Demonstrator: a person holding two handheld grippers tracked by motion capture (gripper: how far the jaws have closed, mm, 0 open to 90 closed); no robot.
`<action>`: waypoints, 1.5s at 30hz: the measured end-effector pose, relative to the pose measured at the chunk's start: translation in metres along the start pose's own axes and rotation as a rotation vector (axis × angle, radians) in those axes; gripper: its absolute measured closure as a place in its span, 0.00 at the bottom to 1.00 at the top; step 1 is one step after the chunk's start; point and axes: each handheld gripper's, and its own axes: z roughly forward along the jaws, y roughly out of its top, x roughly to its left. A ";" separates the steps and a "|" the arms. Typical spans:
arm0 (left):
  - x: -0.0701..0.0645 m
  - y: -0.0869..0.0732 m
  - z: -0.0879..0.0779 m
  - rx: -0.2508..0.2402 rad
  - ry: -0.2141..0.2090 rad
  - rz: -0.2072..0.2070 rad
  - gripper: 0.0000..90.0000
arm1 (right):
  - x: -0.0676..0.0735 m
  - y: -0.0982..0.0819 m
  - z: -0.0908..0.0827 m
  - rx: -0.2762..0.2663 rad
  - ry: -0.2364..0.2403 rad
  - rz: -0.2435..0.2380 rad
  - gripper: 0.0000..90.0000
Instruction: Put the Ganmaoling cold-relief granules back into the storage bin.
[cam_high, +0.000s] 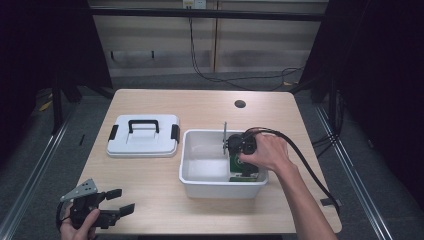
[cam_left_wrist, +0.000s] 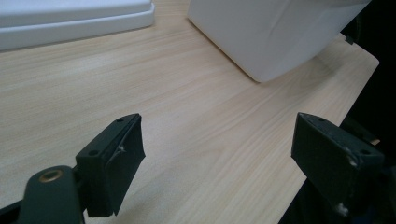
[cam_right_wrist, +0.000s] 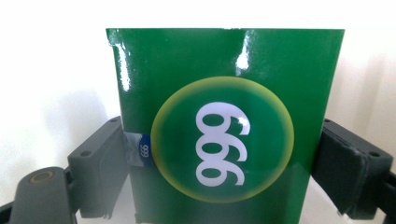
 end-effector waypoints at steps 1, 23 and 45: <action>0.000 0.000 0.000 0.000 -0.002 0.000 0.19 | 0.000 0.000 0.000 0.001 -0.001 -0.006 0.14; 0.000 0.000 0.000 0.001 0.002 -0.002 0.19 | 0.003 -0.016 -0.017 -0.122 -0.014 0.027 0.11; 0.001 0.000 0.001 0.004 0.002 -0.003 0.19 | 0.013 -0.056 -0.062 -0.495 -0.062 0.162 0.15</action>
